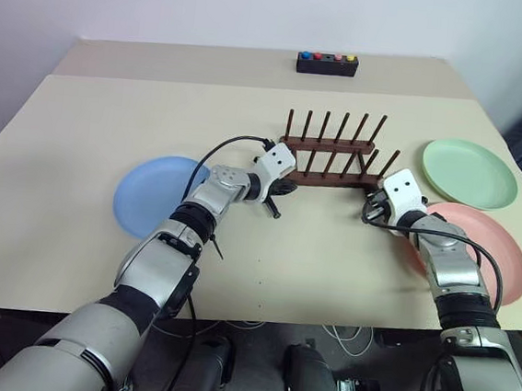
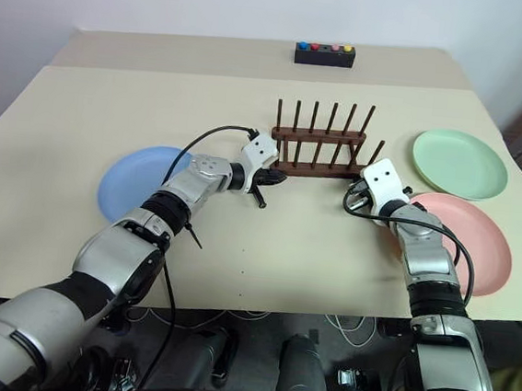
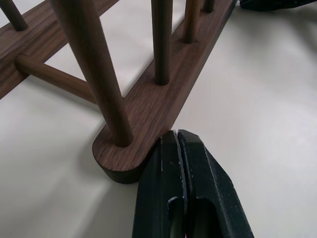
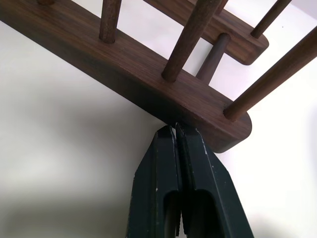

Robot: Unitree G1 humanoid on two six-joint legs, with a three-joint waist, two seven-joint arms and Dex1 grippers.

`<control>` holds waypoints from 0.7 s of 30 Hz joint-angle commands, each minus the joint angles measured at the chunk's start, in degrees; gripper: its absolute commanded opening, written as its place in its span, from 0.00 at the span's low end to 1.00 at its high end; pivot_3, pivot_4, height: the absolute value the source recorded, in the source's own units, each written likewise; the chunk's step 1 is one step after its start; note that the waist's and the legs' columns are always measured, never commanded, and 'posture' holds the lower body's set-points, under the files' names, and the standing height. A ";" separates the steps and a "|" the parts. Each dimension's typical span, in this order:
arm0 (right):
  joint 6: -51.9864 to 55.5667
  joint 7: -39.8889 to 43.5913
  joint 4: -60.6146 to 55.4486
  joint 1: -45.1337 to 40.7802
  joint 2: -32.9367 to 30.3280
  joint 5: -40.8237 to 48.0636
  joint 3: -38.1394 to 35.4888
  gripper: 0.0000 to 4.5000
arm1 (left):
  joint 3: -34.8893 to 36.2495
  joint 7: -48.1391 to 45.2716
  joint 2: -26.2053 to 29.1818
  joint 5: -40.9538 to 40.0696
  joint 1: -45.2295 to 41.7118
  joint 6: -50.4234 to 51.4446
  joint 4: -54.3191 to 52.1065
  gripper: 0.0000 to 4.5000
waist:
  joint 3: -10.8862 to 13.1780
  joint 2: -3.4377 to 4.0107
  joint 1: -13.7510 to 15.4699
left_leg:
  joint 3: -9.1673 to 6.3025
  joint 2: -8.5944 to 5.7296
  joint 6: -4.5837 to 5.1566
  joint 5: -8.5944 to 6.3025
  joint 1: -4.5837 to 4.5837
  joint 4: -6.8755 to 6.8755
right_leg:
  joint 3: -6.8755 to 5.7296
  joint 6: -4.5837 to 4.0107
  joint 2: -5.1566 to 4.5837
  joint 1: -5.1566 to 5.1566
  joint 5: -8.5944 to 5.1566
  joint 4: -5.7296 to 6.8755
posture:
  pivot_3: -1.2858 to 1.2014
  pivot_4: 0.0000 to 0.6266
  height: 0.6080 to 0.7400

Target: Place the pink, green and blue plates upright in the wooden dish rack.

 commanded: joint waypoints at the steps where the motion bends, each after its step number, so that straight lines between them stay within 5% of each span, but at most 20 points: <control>1: -1.48 -0.62 0.80 -1.65 0.38 -0.45 -0.54 0.01 | 1.27 1.55 0.03 1.00 -2.19 -1.41 0.73 0.00 | 0.00 0.00 -0.02 | 0.00 0.00 0.00 0.00 0.00 0.00 | 0.00 0.00 0.00 0.00 0.00 0.00 | 0.52 0.24 1.00; 21: -2.76 -1.45 0.50 -1.78 -0.05 -0.62 -1.14 0.01 | 3.02 -2.52 0.18 0.96 -1.82 -1.51 -1.78 0.00 | 0.00 0.00 -0.14 | 0.00 0.00 -0.03 0.02 -0.02 -0.04 | 0.02 0.00 0.00 -0.08 0.00 0.05 | 0.52 0.24 1.00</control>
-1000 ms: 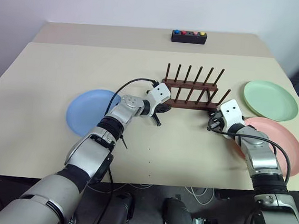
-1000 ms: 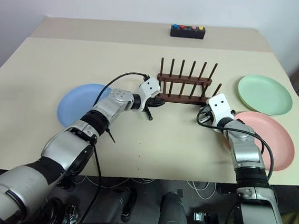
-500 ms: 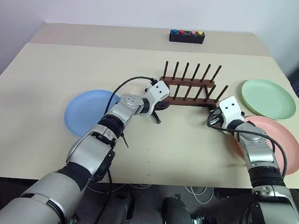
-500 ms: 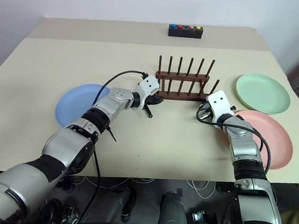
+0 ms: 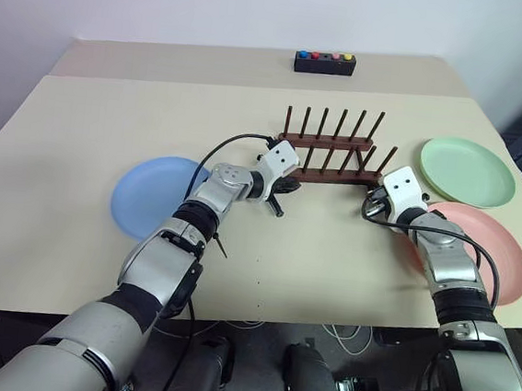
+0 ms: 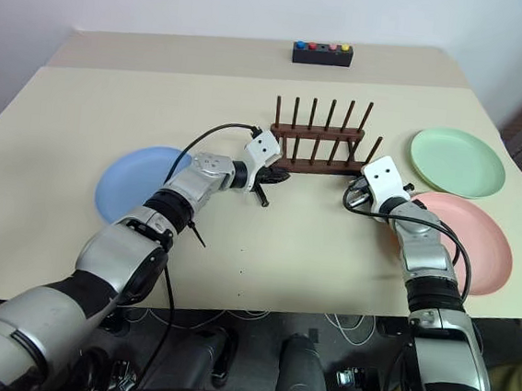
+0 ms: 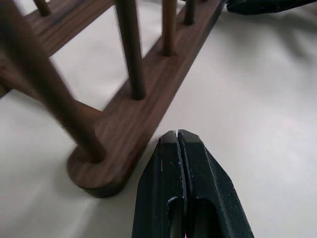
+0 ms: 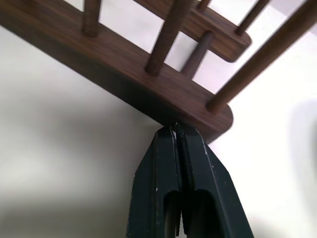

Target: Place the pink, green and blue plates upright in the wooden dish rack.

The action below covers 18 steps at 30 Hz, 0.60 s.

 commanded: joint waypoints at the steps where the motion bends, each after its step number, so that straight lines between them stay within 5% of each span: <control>1: 0.45 1.90 -4.93 1.17 -0.85 1.37 -1.40 0.01 | 1.81 -2.52 1.04 -1.41 -1.11 0.15 -3.47 0.00 | 0.00 0.00 0.01 | 0.00 0.00 -0.01 0.00 -0.01 0.00 | 0.00 0.00 0.00 0.00 0.00 0.00 | 0.52 0.24 1.00; 5: 5.81 5.61 -15.77 5.47 -2.18 8.46 -6.81 0.01 | 4.27 -13.71 2.97 -8.40 1.48 10.12 -14.71 0.00 | 0.00 0.00 0.06 | 0.00 -0.01 -0.01 0.01 -0.19 0.02 | 0.00 0.00 0.00 -0.20 0.00 0.03 | 0.52 0.24 1.00; 7: 12.48 10.02 -23.82 8.14 -2.89 16.98 -11.15 0.00 | 4.27 -18.98 5.24 -11.68 3.94 16.67 -23.36 0.12 | 0.01 0.02 -0.03 | 0.01 0.00 -0.09 0.06 -0.25 0.04 | 0.04 0.00 -0.01 -0.26 0.00 0.06 | 0.52 0.24 1.00; 10: 22.27 14.22 -37.39 13.81 -5.43 29.66 -18.83 0.20 | 5.42 -25.87 10.64 -19.19 7.96 27.98 -38.96 0.41 | 0.01 0.03 -0.15 | 0.00 0.01 -0.01 0.01 -0.25 0.01 | 0.07 0.00 0.00 -0.31 0.00 0.08 | 0.52 0.24 1.00; 15: 32.79 12.69 -48.50 21.02 -10.48 35.64 -25.16 0.74 | 7.19 -32.14 17.98 -26.74 11.37 35.62 -49.91 0.98 | 0.00 0.04 0.06 | -0.02 0.10 -0.03 0.02 -0.16 0.00 | 0.08 -0.05 0.09 -0.25 0.03 0.08 | 0.52 0.24 1.00; 17: 39.31 12.61 -53.51 28.31 -15.48 35.01 -28.45 0.98 | 8.38 -38.43 23.28 -30.62 12.37 38.72 -51.84 1.00 | -0.01 0.06 0.41 | -0.02 0.10 -0.03 0.02 -0.14 0.00 | 0.08 -0.07 0.08 -0.21 0.03 0.07 | 0.52 0.24 1.00; 18: 41.48 12.40 -55.04 30.71 -17.13 34.85 -29.34 0.99 | 8.67 -39.71 24.67 -31.64 12.65 39.20 -52.31 1.00 | -0.01 0.06 0.45 | -0.02 0.10 -0.03 0.02 -0.16 -0.03 | 0.07 -0.07 0.08 -0.22 0.02 0.05 | 0.52 0.24 1.00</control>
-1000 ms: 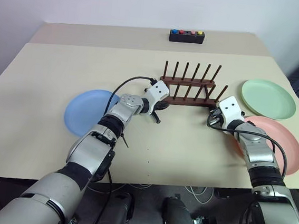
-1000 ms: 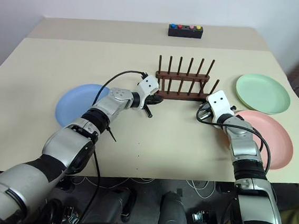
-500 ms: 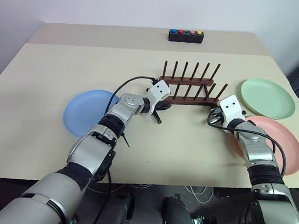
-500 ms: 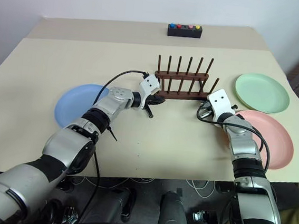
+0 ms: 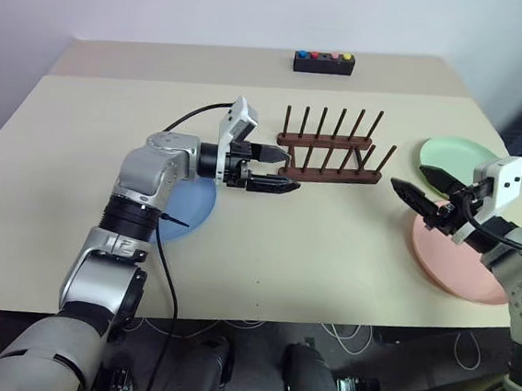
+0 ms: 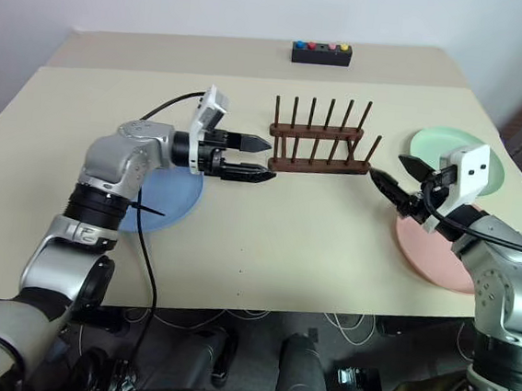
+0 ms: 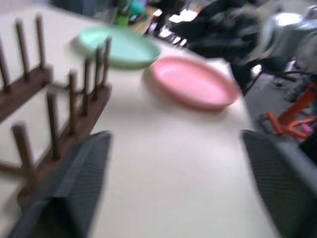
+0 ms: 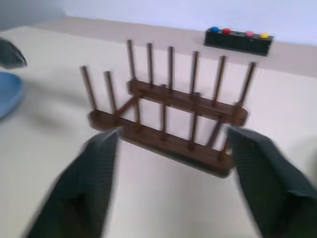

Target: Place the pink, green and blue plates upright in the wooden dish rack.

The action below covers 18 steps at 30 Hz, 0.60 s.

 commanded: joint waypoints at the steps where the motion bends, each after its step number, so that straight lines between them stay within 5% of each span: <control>1: 9.26 -0.32 -7.62 8.77 -6.47 0.61 -6.57 0.99 | 3.04 -6.10 5.62 -3.80 1.56 -1.38 -3.32 1.00 | 0.00 0.00 -0.02 | 0.00 0.00 0.00 0.00 -0.01 -0.02 | 0.00 0.01 0.00 -0.03 -0.01 -0.01 | 0.52 0.24 1.00; 7: 16.47 -0.10 -12.51 18.22 -12.48 -0.87 -9.62 0.99 | 3.58 -11.07 7.88 -7.53 3.94 -3.55 -6.28 1.00 | 0.00 -0.01 0.34 | 0.06 0.00 0.01 -0.01 0.00 0.08 | 0.02 -0.02 -0.06 0.08 0.01 -0.07 | 0.52 0.24 1.00; 18: 20.47 -1.32 -10.69 21.60 -15.21 -4.64 -5.88 0.99 | 5.48 -12.06 7.56 -10.46 5.53 -9.39 -7.77 1.00 | 0.01 -0.03 1.04 | 0.10 0.01 0.03 -0.02 0.00 0.06 | 0.01 -0.02 -0.09 0.07 0.01 -0.11 | 0.52 0.24 1.00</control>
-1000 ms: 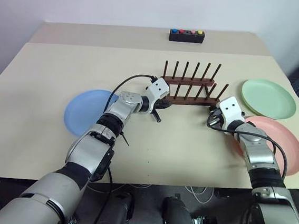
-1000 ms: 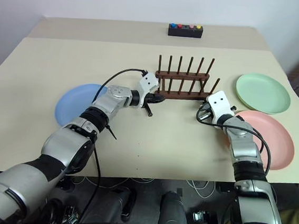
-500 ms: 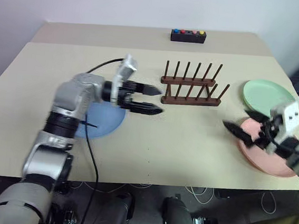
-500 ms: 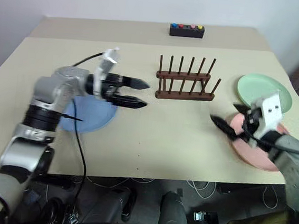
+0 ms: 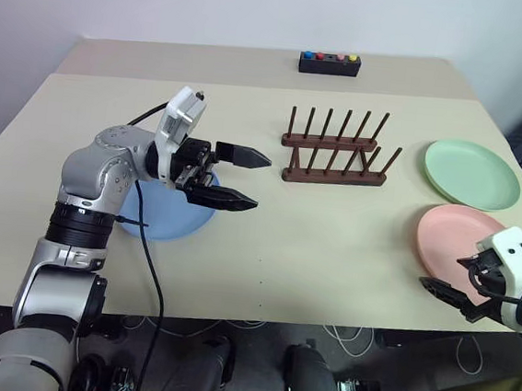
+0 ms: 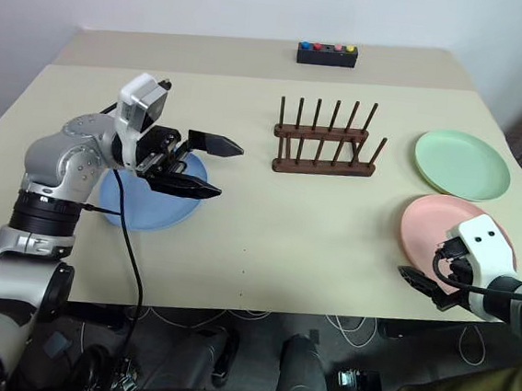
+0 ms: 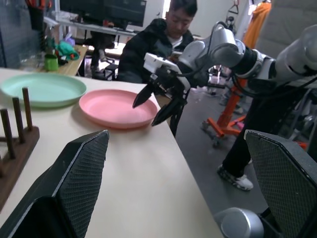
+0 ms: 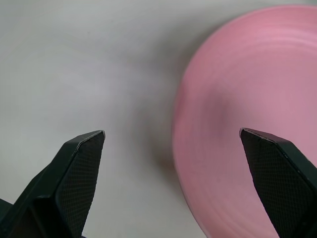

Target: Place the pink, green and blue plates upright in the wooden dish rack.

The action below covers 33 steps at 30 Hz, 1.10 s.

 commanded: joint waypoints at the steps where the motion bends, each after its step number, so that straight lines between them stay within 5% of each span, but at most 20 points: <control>1: -0.73 -0.19 0.73 0.81 -0.90 -2.42 1.54 0.99 | 1.58 0.71 0.38 0.03 0.51 -4.20 -1.83 1.00 | 0.00 0.00 0.33 | 0.00 0.00 0.00 0.00 0.00 0.00 | 0.00 0.00 0.00 0.00 0.00 -0.01 | 0.52 0.24 1.00; 4: -0.44 0.13 1.72 -0.02 -0.29 -2.37 2.08 0.99 | 0.82 1.39 0.72 1.31 1.39 -6.91 -1.94 1.00 | 0.00 0.00 0.38 | 0.02 -0.01 0.02 -0.01 0.00 0.01 | 0.00 0.00 -0.02 0.02 0.00 -0.04 | 0.52 0.24 1.00; 7: -1.37 -0.10 3.37 0.39 -0.83 -4.01 3.26 0.81 | 0.03 3.74 0.35 3.96 2.23 -11.00 -2.01 1.00 | 0.00 -0.01 0.39 | 0.02 -0.01 0.02 -0.01 0.00 0.01 | 0.00 0.00 -0.02 0.03 0.00 -0.05 | 0.52 0.24 1.00; 14: -0.04 1.29 2.68 -2.20 -1.47 -3.37 2.57 0.03 | -1.00 4.04 0.51 5.41 2.91 -13.53 -1.34 1.00 | 0.00 0.00 0.34 | 0.03 0.00 0.02 -0.01 0.00 0.00 | 0.00 0.00 -0.01 0.01 0.00 -0.03 | 0.52 0.24 1.00; 23: 6.41 8.86 -2.42 -1.61 -5.48 2.43 -7.03 0.01 | -1.03 4.47 -0.45 5.41 1.66 -14.37 1.50 1.00 | 0.01 0.00 0.41 | 0.01 0.00 0.05 -0.03 0.00 0.02 | -0.05 0.01 -0.01 0.08 0.00 -0.09 | 0.52 0.24 1.00; 28: 15.10 11.69 -0.91 -14.87 -6.73 14.93 -14.99 0.01 | -1.12 4.81 -1.38 5.56 1.08 -14.82 2.59 1.00 | 0.01 -0.01 0.18 | 0.02 0.05 0.06 -0.04 0.01 0.01 | -0.05 0.01 0.02 0.07 0.00 -0.08 | 0.52 0.24 1.00; 33: 6.50 5.96 12.03 -30.61 -2.95 13.53 -12.51 0.01 | -0.79 6.74 -2.65 5.84 0.56 -15.80 3.74 1.00 | 0.03 -0.05 0.43 | 0.00 0.04 0.08 -0.05 0.00 0.01 | -0.12 0.00 -0.02 0.17 0.00 -0.22 | 0.52 0.24 1.00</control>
